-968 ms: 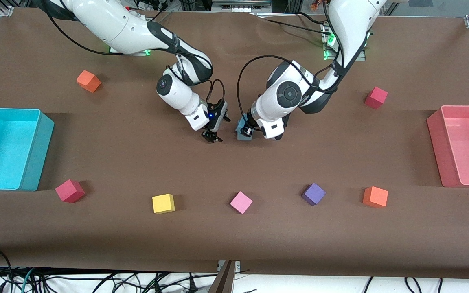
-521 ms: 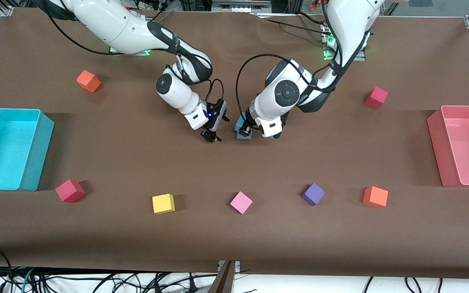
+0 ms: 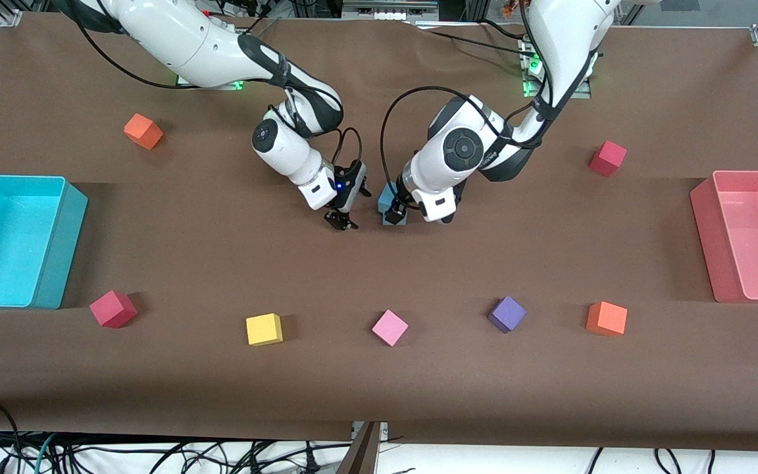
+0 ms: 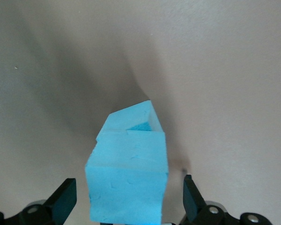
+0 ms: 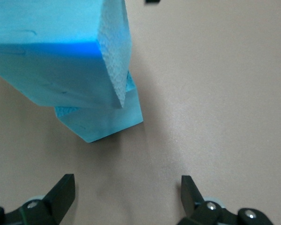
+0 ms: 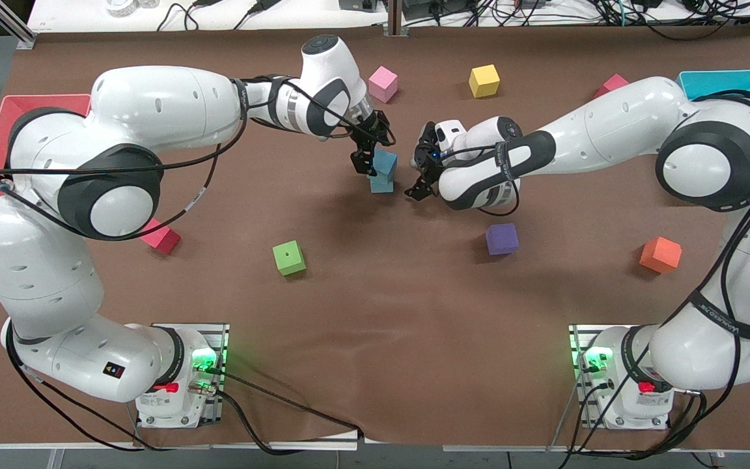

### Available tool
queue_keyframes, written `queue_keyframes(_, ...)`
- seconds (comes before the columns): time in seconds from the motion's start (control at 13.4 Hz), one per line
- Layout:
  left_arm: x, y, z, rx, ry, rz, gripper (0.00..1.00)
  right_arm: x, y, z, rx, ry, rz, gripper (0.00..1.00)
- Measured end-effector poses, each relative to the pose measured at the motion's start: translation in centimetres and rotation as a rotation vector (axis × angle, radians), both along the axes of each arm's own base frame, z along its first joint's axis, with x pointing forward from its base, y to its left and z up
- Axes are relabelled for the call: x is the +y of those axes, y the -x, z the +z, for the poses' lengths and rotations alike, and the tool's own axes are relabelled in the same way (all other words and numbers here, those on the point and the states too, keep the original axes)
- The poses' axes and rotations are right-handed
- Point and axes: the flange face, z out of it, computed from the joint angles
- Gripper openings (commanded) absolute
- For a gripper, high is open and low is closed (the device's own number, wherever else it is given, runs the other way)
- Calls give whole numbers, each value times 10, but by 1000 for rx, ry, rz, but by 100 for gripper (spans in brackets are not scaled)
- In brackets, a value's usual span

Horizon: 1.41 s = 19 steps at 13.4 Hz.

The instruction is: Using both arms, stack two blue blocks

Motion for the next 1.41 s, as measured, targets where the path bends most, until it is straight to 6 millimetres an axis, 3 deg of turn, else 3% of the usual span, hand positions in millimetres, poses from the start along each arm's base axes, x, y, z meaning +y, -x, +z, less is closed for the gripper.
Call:
queue_keyframes(0.22,12,-15,27,-41,8,23,100,0,0,0,0,0,0,100)
queue_keyframes(0.6,66,-41,88,-131,-159,-123,100,0,0,0,0,0,1,100)
queue_keyframes(0.82,101,-64,106,-155,-160,-311,100,0,0,0,0,0,1,100)
queue_keyframes(1.12,175,-102,119,-197,-131,-556,100,0,0,0,-1,0,1,100)
queue_keyframes(1.41,204,-117,149,-213,-98,-784,100,0,0,0,-1,0,2,100)
